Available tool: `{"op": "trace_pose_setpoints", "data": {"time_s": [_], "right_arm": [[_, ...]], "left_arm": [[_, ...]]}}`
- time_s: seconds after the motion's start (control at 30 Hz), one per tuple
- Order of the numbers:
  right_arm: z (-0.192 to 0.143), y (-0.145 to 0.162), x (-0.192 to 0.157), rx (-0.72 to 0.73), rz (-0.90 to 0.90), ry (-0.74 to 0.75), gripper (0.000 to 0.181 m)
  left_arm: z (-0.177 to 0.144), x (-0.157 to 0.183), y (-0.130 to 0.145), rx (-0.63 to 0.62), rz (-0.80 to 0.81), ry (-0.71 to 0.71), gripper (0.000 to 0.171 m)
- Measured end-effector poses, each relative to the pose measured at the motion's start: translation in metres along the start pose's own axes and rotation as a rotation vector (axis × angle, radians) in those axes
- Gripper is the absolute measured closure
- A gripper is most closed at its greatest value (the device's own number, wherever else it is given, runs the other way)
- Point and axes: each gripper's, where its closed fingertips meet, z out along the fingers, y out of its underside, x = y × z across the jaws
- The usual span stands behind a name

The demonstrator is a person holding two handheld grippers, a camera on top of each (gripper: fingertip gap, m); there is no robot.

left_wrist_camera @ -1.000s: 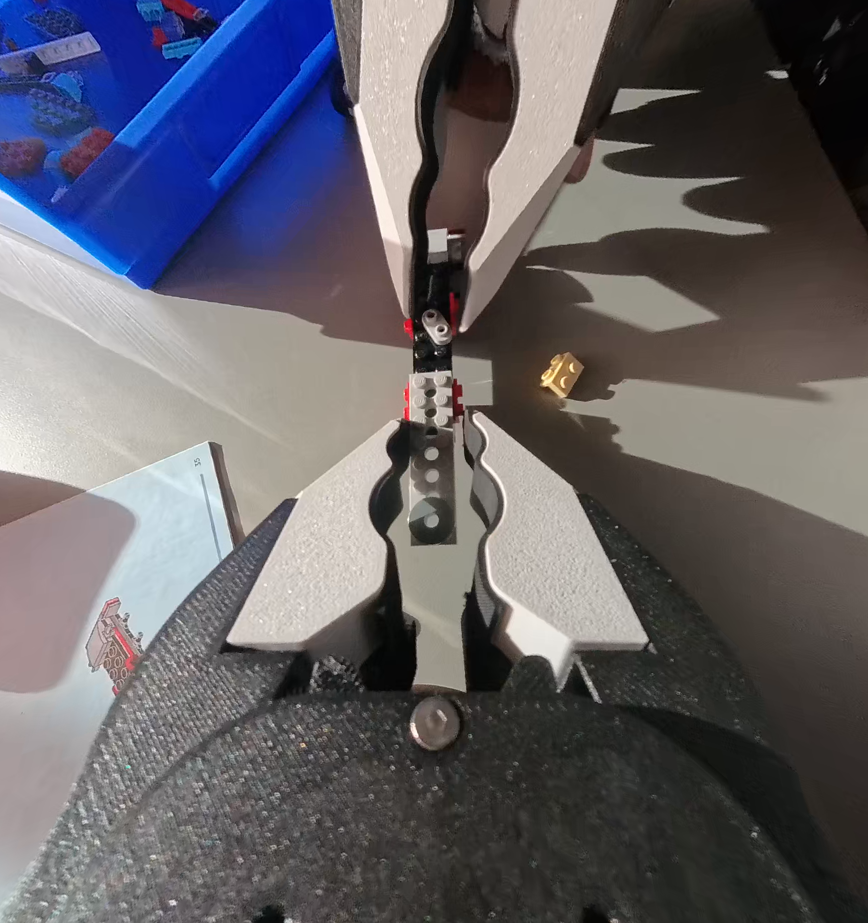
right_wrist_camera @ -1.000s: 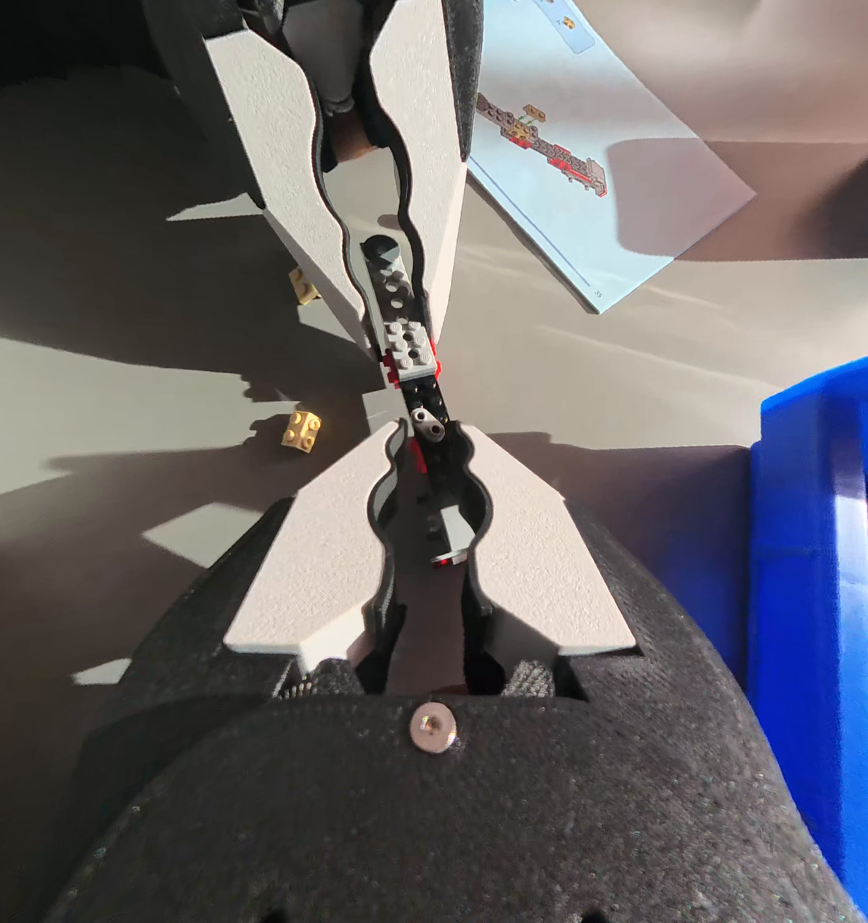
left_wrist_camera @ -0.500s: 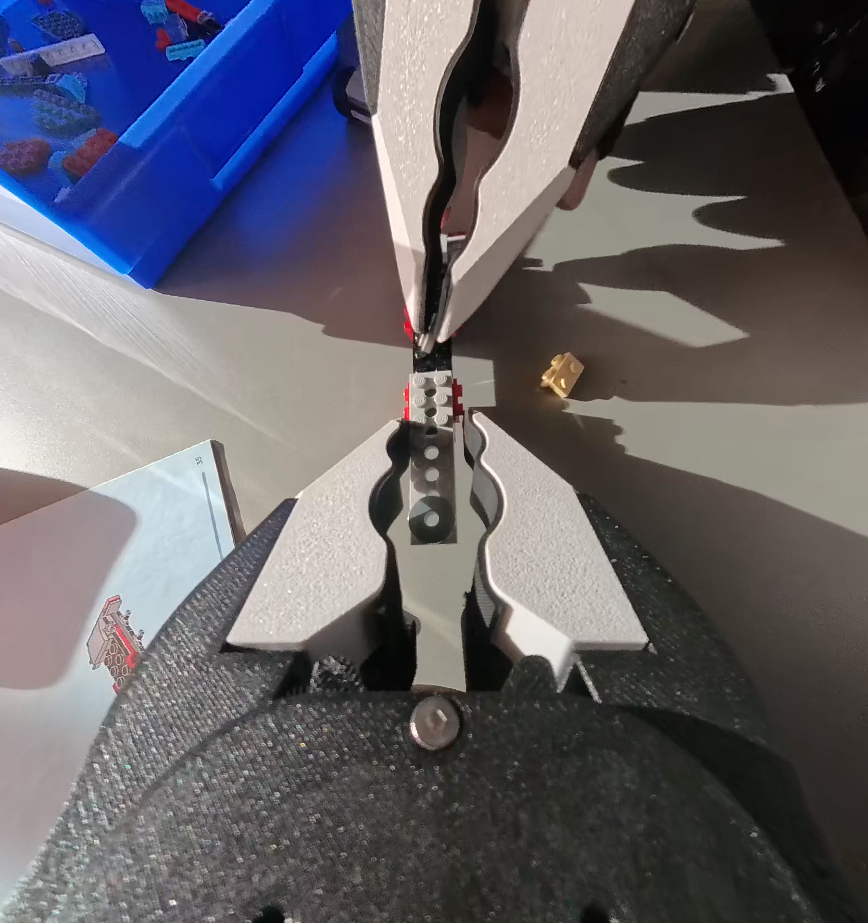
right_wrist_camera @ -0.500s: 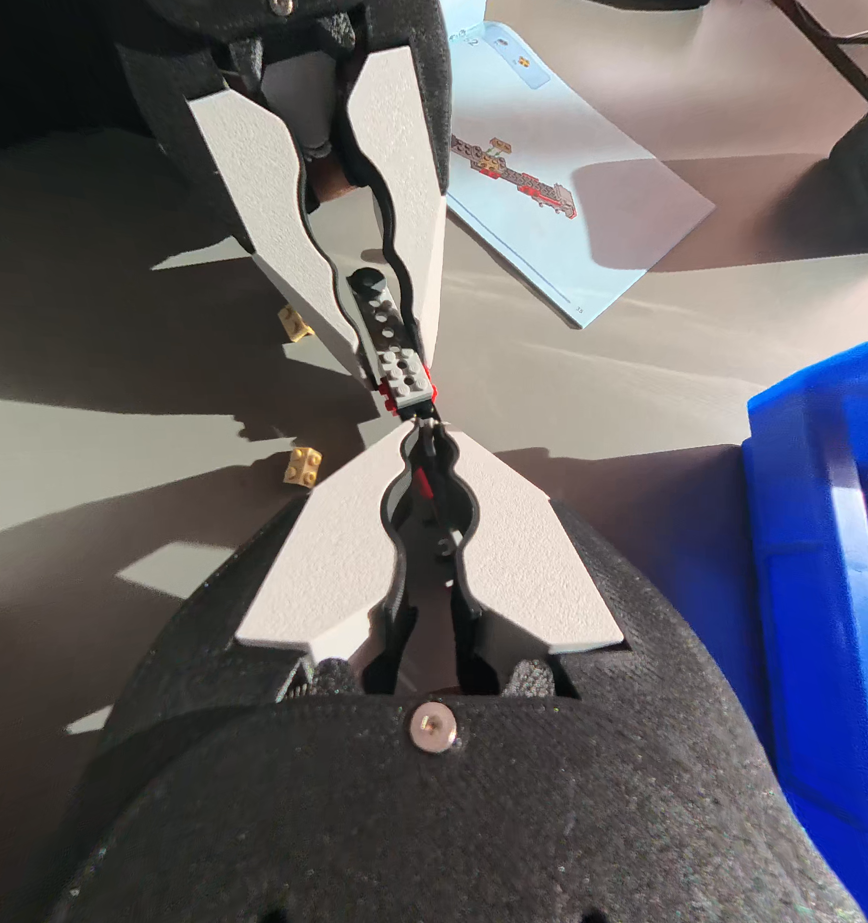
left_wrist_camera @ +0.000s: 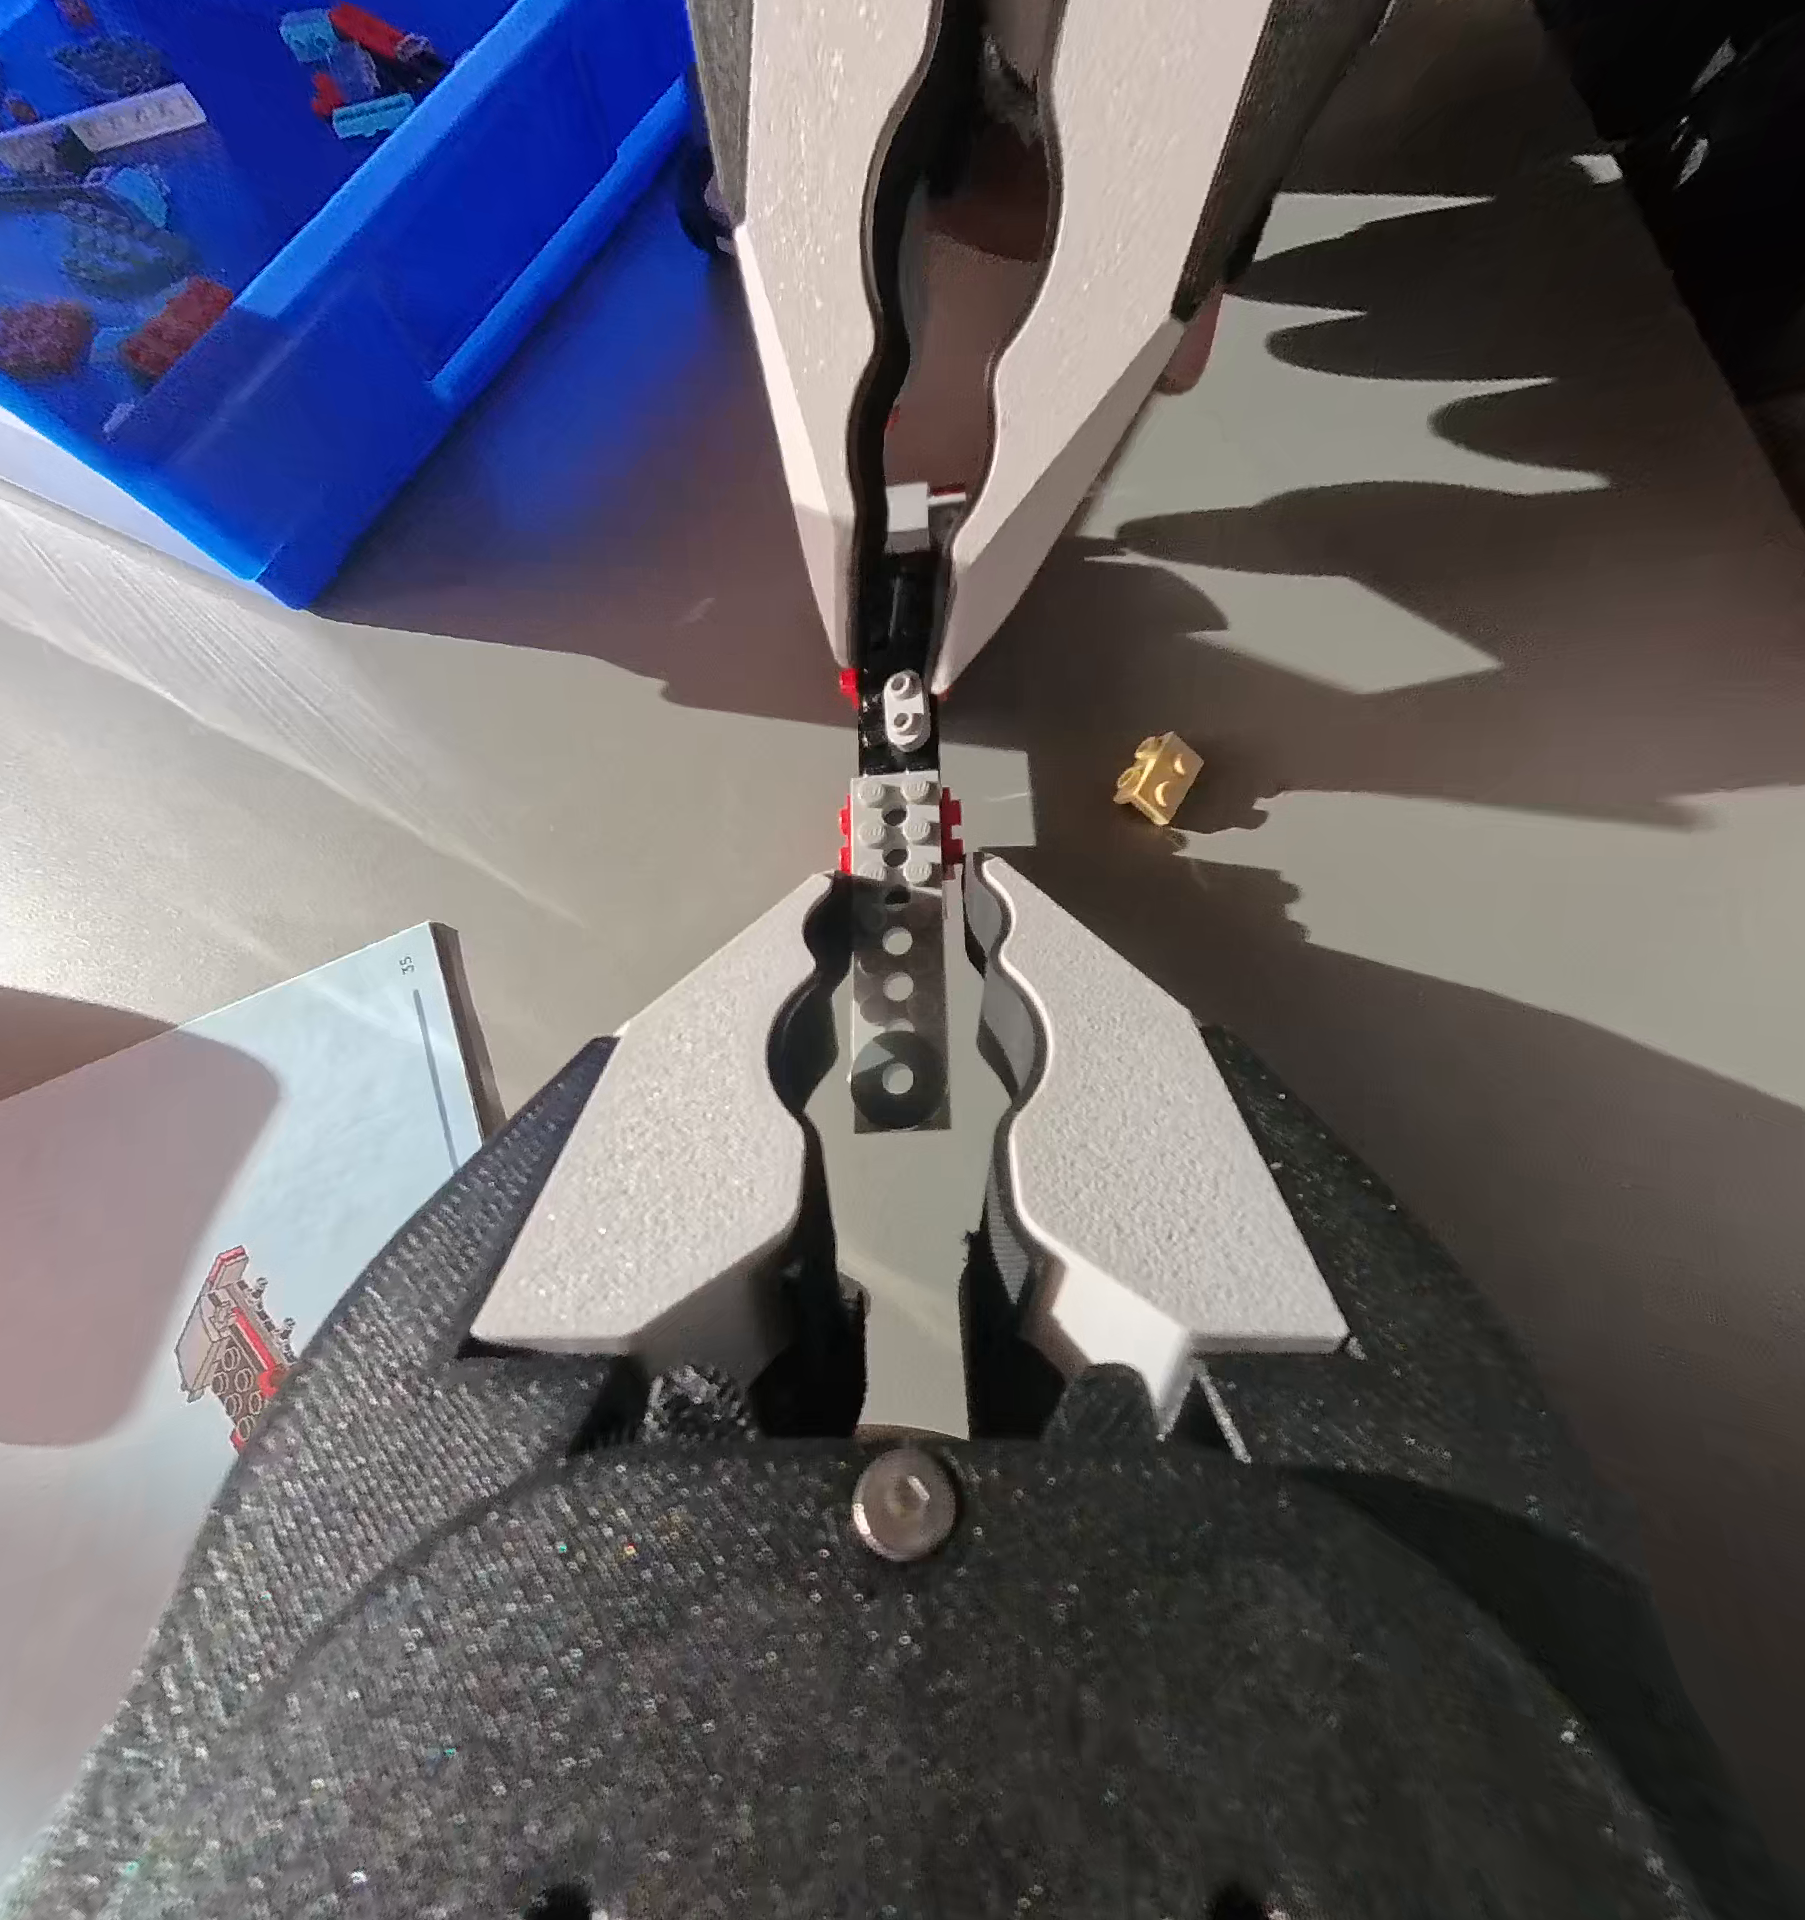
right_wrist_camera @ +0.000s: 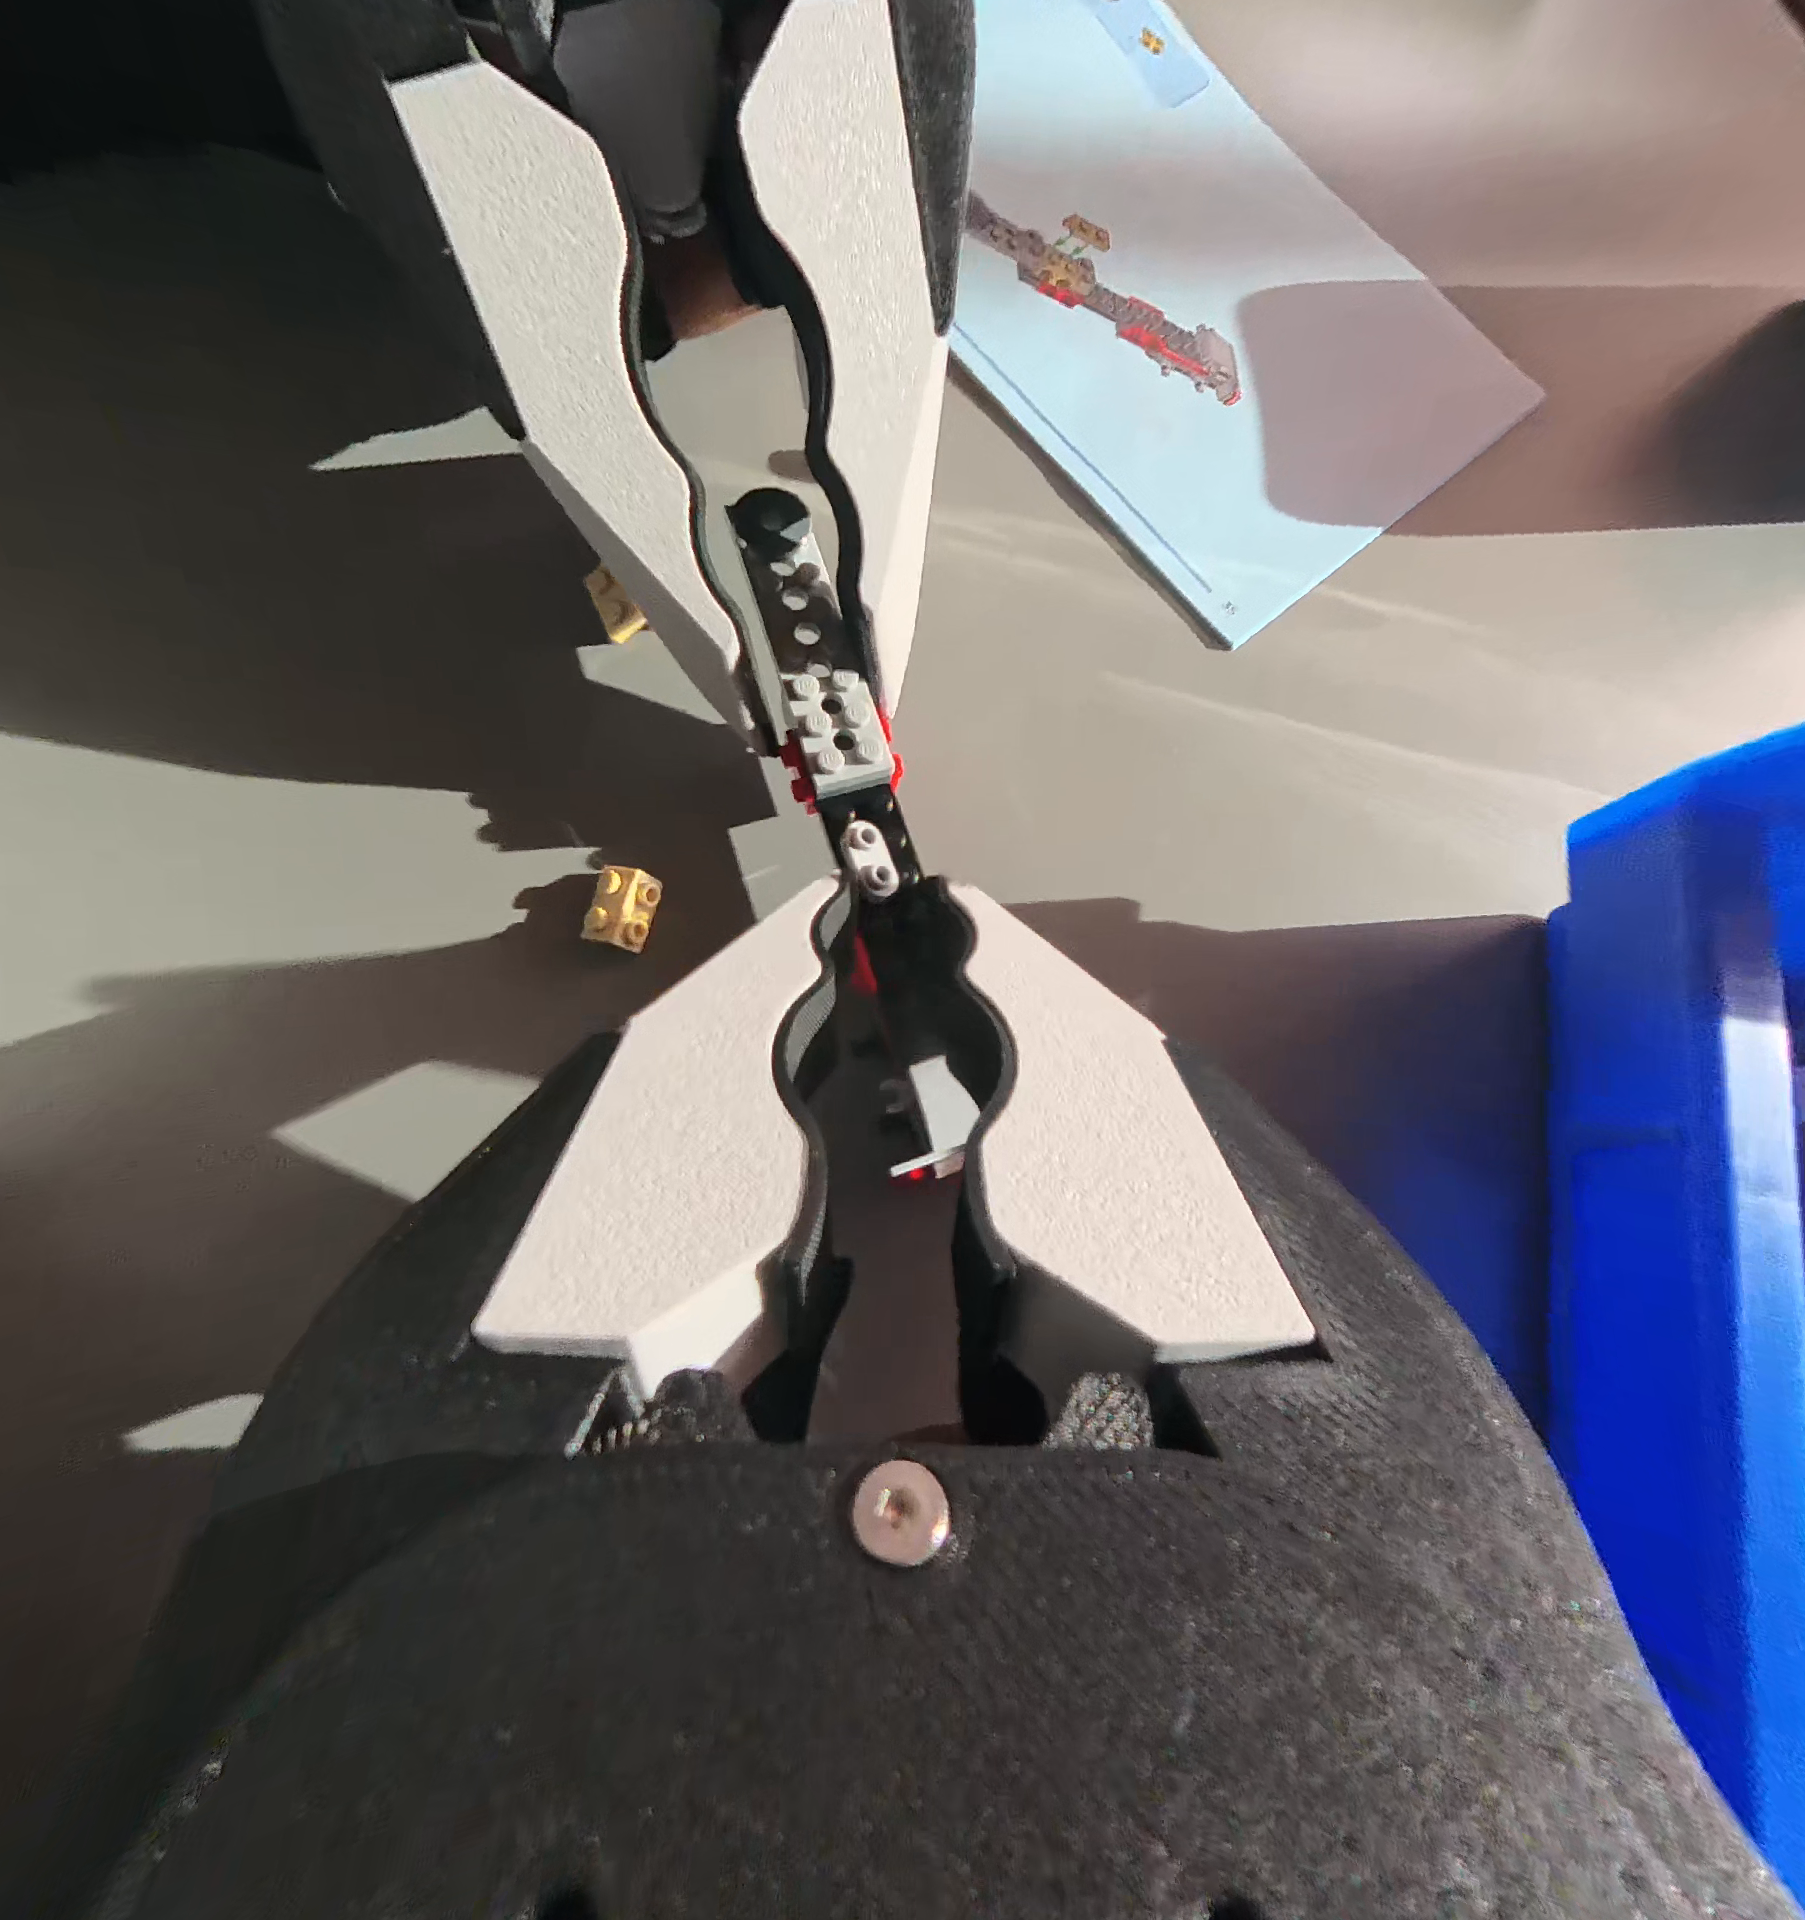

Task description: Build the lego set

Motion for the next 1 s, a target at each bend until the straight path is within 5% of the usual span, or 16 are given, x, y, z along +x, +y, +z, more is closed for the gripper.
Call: {"op": "trace_pose_setpoints", "data": {"time_s": [1.0], "right_arm": [[0.009, -0.020, -0.002, 0.045, 0.137, 0.094, 0.171]], "left_arm": [[0.003, -0.003, -0.001, -0.004, 0.000, -0.004, 0.149]]}}
